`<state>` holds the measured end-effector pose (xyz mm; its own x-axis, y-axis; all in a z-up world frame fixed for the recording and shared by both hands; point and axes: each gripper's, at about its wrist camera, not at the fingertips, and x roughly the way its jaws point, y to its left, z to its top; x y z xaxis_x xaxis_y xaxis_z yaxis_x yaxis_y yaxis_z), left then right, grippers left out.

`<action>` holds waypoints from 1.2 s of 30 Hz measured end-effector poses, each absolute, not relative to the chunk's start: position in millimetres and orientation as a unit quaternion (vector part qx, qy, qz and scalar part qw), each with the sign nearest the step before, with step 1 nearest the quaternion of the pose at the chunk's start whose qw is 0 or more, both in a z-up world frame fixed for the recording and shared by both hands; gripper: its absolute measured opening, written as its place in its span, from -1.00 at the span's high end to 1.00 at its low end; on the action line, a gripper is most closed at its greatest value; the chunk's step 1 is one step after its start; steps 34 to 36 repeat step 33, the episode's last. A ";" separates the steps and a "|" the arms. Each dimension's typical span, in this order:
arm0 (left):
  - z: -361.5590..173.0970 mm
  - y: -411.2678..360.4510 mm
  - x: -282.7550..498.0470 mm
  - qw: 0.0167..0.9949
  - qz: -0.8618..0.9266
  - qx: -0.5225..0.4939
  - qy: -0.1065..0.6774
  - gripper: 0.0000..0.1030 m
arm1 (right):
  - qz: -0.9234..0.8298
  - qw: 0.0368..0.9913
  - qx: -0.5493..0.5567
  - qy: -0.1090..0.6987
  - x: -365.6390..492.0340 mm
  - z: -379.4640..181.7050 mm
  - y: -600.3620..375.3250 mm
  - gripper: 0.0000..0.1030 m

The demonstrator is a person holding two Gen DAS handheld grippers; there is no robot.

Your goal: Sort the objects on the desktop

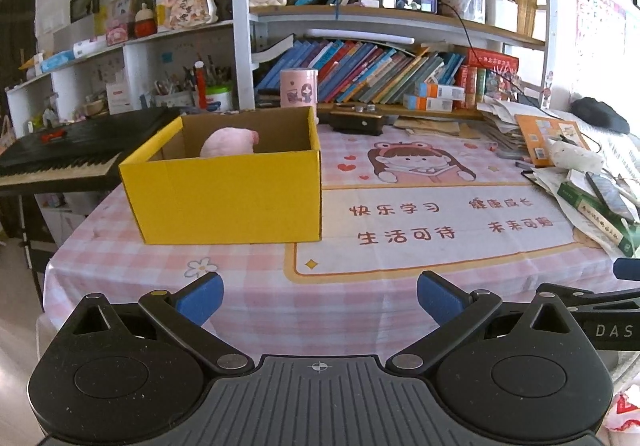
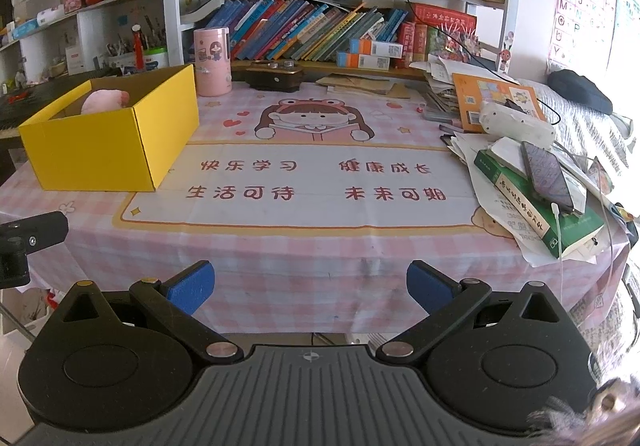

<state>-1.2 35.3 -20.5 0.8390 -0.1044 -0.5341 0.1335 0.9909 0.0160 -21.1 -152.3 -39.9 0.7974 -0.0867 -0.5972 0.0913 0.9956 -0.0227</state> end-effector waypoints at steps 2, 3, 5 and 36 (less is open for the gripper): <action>-20.4 34.4 -1.5 0.958 -0.065 0.025 0.277 -1.00 | -0.047 0.948 0.004 0.315 -21.2 -39.8 -152.4 -1.00; -20.4 33.8 -1.6 0.958 -0.066 0.025 0.277 -1.00 | -0.047 0.948 0.004 0.315 -21.2 -39.8 -152.6 -1.00; -20.3 33.9 -1.3 0.958 -0.068 0.023 0.277 -1.00 | -0.047 0.948 0.003 0.314 -21.4 -39.9 -152.8 -1.00; -24.4 33.4 5.5 0.950 -0.066 0.015 0.304 -1.00 | -0.045 0.948 0.004 0.315 -23.8 -40.4 -160.6 -1.00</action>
